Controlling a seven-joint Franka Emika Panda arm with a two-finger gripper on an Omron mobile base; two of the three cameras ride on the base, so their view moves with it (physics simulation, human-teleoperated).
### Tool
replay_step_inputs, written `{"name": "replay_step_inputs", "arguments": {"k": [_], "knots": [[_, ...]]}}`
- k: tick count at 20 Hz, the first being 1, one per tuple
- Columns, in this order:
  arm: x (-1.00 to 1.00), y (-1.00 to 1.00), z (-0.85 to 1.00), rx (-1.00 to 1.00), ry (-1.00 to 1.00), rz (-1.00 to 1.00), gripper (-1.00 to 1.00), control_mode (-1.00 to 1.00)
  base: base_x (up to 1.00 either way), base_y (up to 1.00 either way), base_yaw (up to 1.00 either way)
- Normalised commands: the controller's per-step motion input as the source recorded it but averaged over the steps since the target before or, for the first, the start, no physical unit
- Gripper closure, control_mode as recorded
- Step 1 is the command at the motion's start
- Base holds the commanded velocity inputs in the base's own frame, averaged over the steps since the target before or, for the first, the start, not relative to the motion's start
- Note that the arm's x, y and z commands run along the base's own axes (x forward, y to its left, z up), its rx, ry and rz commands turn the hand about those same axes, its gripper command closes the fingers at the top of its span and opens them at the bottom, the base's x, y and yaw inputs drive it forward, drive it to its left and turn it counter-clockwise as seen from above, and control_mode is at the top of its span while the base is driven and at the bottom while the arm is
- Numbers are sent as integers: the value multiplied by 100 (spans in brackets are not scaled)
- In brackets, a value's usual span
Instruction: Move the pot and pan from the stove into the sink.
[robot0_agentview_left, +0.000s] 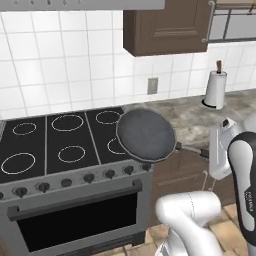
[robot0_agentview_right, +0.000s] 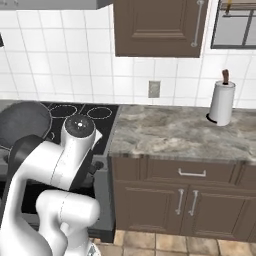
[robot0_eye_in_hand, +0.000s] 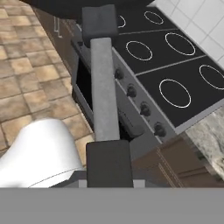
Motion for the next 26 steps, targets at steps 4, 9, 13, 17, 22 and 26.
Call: {"name": "replay_step_inputs", "arguments": {"k": [4, 9, 13, 17, 22, 26], "knots": [[0, 0, 0, 0, 0, 0, 100, 100, -16, -17, -13], [0, 0, 0, 0, 0, 0, 100, 100, 0, -19, -39], [0, 0, 0, 0, 0, 0, 100, 100, 0, -16, -47], [0, 0, 0, 0, 0, 0, 100, 100, 0, -13, -49], [0, 0, 0, 0, 0, 0, 100, 100, 0, -11, -49], [0, 0, 0, 0, 0, 0, 100, 100, 0, -10, -49]]}}
